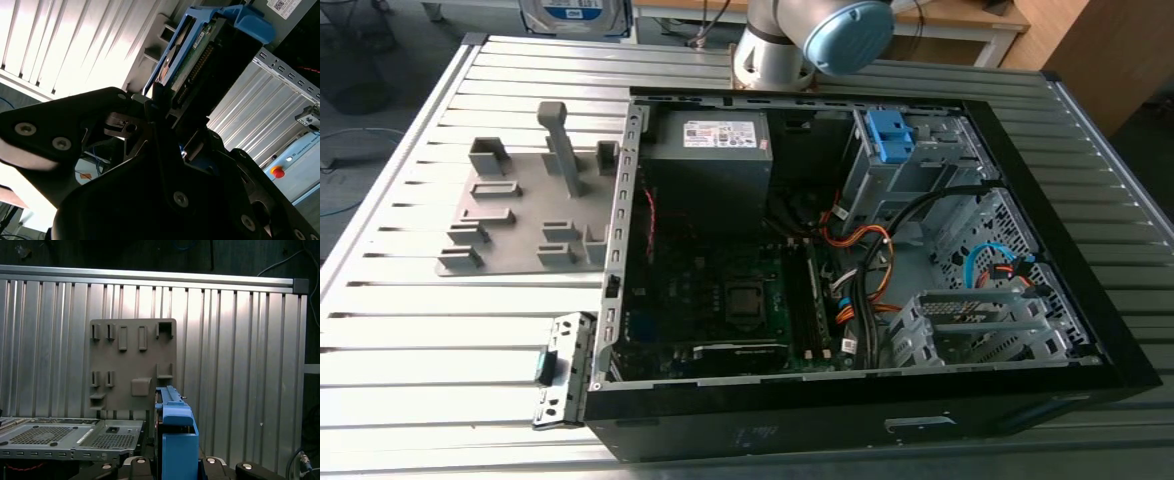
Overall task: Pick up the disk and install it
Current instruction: 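Pick up the disk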
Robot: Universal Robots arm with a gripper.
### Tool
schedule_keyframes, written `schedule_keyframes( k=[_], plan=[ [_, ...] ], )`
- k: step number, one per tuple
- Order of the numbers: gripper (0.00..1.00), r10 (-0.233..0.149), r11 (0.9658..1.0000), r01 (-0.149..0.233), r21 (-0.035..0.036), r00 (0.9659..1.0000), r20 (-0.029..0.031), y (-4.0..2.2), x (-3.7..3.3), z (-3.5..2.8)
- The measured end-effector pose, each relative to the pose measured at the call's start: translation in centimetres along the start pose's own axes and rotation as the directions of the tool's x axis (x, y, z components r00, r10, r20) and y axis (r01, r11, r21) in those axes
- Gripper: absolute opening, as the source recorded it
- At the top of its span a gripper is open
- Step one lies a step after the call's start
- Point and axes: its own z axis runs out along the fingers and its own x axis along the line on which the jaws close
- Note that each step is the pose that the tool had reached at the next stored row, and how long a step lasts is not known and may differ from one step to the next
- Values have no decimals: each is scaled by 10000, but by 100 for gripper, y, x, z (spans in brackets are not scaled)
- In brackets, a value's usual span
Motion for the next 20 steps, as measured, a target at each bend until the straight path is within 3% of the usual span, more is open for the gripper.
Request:
schedule_keyframes(
  k=[20],
  plan=[
    [36,0,10000,0,0,10000,0,-163,5,0]
  ],
)
